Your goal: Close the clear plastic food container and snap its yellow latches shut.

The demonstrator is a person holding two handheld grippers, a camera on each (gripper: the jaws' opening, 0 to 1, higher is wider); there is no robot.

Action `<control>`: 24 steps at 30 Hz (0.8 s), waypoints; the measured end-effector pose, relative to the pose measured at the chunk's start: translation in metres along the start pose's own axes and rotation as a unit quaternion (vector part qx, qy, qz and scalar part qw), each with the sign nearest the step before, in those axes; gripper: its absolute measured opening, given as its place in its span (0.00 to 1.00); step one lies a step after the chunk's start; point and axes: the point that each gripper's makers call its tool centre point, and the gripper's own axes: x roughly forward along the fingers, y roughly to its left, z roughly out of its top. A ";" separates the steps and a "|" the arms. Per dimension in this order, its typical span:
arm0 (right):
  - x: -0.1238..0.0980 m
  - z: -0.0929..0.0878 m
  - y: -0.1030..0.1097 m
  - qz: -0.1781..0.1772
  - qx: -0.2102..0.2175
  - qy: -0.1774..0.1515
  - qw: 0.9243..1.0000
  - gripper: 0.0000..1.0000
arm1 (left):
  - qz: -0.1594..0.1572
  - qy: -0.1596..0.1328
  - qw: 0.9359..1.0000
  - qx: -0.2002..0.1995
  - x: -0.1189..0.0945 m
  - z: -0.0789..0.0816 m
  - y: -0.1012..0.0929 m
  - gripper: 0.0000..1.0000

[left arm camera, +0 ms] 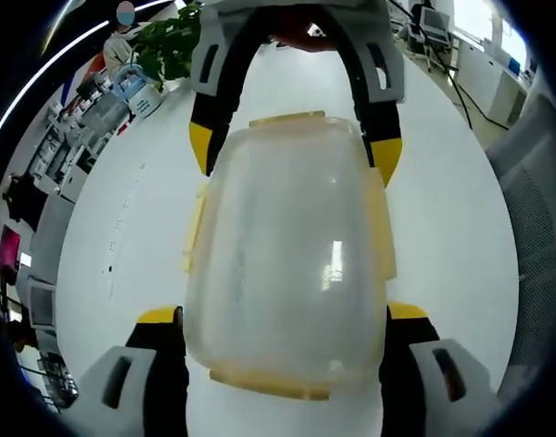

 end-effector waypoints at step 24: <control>0.031 0.057 0.016 -0.008 0.008 0.002 1.000 0.81 | -0.001 0.014 1.000 0.005 -0.028 -0.060 -0.002 0.86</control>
